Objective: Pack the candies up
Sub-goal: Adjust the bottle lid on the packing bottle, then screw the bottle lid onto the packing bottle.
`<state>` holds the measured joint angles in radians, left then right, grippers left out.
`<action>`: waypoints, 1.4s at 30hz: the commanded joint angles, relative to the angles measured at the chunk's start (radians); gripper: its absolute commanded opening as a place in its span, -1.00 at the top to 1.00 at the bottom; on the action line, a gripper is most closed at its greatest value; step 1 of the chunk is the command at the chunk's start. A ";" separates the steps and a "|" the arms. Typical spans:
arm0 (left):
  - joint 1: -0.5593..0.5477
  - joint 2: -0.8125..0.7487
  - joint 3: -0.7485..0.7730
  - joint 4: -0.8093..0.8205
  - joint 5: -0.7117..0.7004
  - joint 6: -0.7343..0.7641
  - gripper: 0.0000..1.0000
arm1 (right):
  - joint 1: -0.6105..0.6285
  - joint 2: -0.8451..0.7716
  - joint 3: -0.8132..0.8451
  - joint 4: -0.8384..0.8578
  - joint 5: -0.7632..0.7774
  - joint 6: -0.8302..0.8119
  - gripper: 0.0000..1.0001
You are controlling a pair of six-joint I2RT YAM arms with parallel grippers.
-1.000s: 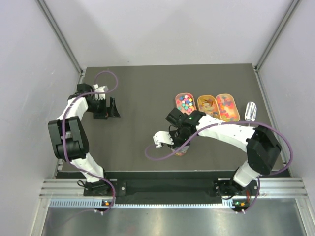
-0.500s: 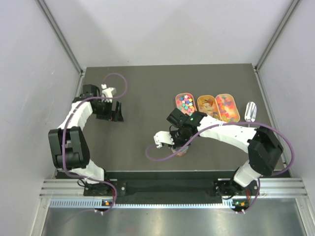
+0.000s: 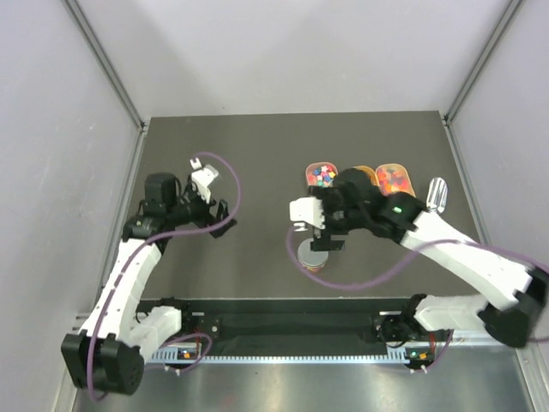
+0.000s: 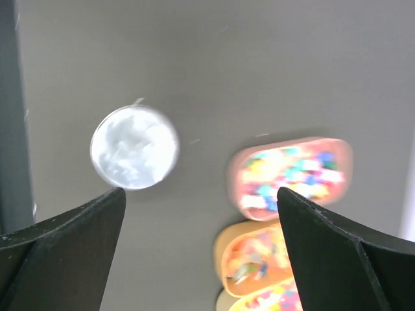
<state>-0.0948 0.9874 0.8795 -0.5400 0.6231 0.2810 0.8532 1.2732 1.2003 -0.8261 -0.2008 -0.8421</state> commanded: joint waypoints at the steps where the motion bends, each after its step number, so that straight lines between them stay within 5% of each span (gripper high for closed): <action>1: -0.094 -0.076 -0.126 0.066 0.125 0.084 -0.93 | -0.014 -0.231 -0.102 0.242 0.027 0.238 -0.99; 10: -0.295 0.045 -0.276 0.320 0.236 0.147 -0.97 | -0.019 -0.265 -0.126 0.206 0.008 0.331 -0.97; 22: -0.680 0.368 -0.358 0.801 -0.016 0.070 -0.88 | -0.063 -0.388 -0.239 0.257 0.072 0.241 -0.96; 26: -0.730 0.490 -0.332 0.995 -0.106 -0.091 -0.86 | -0.109 -0.405 -0.238 0.271 0.078 0.264 -0.98; 34: -0.770 0.626 -0.473 1.324 -0.357 -0.186 -0.90 | -0.233 -0.465 -0.370 0.277 -0.149 0.275 -0.96; 42: -0.830 0.710 -0.540 1.437 -0.330 -0.145 -0.94 | -0.330 -0.322 -0.478 0.243 -0.483 0.040 -0.96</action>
<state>-0.9012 1.6344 0.3618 0.8368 0.2813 0.1322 0.5697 0.8612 0.7391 -0.5934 -0.4683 -0.6571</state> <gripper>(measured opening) 0.958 0.980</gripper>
